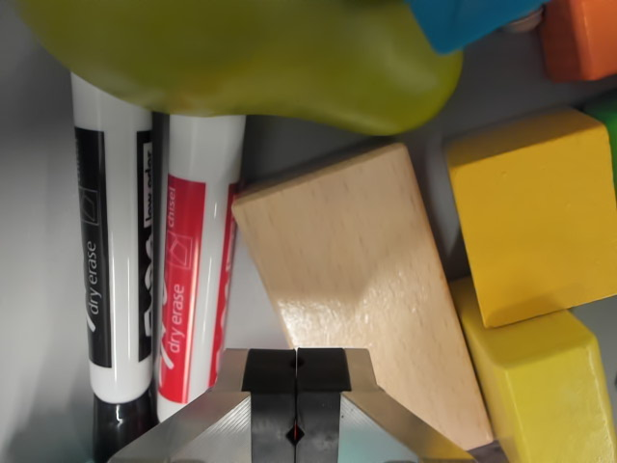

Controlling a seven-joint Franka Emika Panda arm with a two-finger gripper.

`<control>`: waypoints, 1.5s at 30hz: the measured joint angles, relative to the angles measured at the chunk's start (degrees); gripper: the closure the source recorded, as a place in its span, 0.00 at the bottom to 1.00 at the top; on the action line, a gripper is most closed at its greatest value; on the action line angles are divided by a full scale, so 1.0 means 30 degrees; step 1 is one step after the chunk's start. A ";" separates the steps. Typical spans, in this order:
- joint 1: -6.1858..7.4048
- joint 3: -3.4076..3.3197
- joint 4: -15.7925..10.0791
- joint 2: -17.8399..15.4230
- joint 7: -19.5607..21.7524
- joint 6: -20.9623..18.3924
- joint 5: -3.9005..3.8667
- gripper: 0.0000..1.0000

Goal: Pick an object from the bin

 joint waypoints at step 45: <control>0.0028 -0.0069 -0.0360 -0.4856 0.0021 -0.4566 -0.0025 1.00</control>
